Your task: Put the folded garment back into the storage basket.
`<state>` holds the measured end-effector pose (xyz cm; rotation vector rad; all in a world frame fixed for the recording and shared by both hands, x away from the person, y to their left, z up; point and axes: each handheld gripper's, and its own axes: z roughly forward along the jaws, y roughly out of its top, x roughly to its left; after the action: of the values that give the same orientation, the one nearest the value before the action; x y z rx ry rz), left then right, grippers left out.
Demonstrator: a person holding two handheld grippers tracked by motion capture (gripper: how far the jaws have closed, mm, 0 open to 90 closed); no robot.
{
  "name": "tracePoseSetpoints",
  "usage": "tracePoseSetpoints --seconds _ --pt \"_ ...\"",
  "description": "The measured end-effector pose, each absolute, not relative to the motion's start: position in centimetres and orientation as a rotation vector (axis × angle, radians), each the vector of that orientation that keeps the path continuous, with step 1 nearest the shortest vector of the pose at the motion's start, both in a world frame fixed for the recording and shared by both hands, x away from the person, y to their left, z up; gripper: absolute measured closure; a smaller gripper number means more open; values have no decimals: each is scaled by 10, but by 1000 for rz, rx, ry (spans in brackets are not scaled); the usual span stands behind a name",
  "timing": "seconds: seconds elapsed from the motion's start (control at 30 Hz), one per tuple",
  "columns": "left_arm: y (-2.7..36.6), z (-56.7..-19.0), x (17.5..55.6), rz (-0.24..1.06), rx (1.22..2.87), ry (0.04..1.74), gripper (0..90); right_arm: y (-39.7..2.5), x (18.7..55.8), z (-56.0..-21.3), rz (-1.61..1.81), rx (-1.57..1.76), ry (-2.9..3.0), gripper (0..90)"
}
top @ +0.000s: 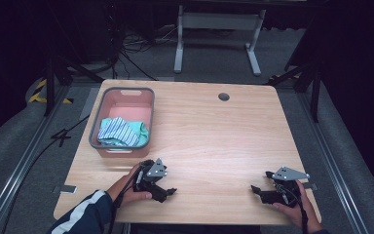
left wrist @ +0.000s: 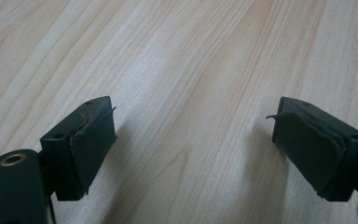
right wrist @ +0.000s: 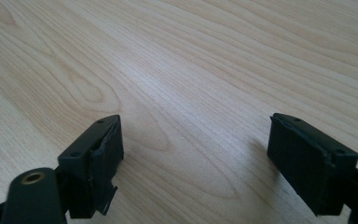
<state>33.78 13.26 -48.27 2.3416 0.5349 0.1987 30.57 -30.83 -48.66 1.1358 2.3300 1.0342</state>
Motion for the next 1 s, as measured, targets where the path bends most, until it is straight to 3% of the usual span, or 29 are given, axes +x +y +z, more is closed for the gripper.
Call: tracePoseSetpoints --seconds 1.0 --pt "132 -483 338 194 2340 538 127 -309 306 -487 1039 1131 2336 187"
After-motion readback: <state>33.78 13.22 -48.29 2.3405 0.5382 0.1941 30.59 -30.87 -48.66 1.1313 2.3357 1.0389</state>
